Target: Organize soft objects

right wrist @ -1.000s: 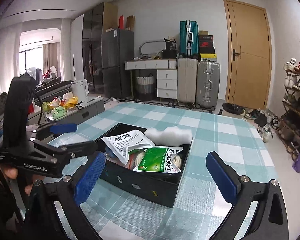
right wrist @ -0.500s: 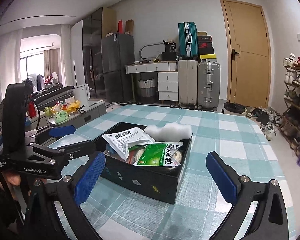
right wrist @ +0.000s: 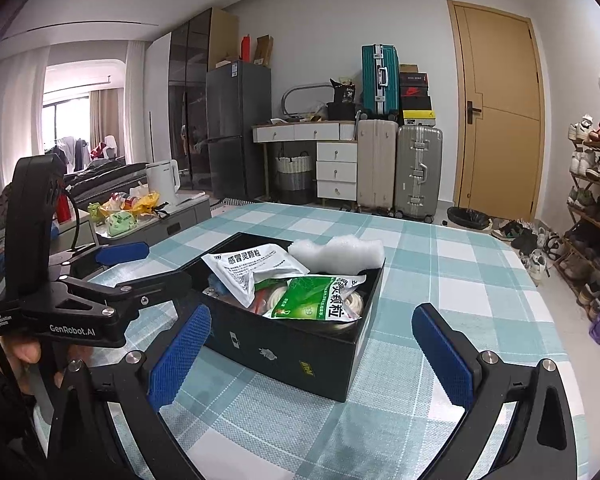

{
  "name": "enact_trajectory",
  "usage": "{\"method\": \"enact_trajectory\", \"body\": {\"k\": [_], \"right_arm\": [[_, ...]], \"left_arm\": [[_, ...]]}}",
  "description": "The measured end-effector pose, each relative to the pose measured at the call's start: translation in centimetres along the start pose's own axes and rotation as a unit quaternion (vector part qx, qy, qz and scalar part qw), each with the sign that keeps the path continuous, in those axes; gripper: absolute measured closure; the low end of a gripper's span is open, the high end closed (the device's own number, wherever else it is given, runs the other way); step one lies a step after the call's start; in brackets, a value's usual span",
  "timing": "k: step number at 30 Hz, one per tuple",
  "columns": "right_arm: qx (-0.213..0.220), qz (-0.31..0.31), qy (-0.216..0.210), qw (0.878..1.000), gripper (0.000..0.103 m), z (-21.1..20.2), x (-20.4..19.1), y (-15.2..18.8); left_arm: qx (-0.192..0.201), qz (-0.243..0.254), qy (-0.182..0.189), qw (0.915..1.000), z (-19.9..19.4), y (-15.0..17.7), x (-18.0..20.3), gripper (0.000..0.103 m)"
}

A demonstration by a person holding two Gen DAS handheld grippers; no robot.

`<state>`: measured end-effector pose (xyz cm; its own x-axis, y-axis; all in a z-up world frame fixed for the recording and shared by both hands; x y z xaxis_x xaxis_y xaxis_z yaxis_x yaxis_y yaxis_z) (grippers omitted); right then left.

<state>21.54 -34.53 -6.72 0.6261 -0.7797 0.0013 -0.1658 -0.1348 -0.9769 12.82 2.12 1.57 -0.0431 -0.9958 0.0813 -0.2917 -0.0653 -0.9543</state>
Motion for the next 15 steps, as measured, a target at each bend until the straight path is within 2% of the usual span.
{"method": "enact_trajectory", "body": {"k": [15], "right_arm": [[0.017,-0.011,-0.002,1.000,0.001,-0.35,-0.44,-0.15]], "left_arm": [[0.014,0.013,-0.007,0.9998,-0.47,-0.19,0.26,0.000]]}}
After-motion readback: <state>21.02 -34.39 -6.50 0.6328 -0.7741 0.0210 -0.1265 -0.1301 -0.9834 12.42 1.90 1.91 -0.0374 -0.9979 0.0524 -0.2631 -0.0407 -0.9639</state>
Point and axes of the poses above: each gripper's, at about its wrist camera, not at the fingertips, and z roughly the way its jaws point, x to its right, y to its underside, the point moved 3 cm from there along z, roughly the way its jaws point, and after that the axes turned 10 degrees about x, right-handed, at the moved point
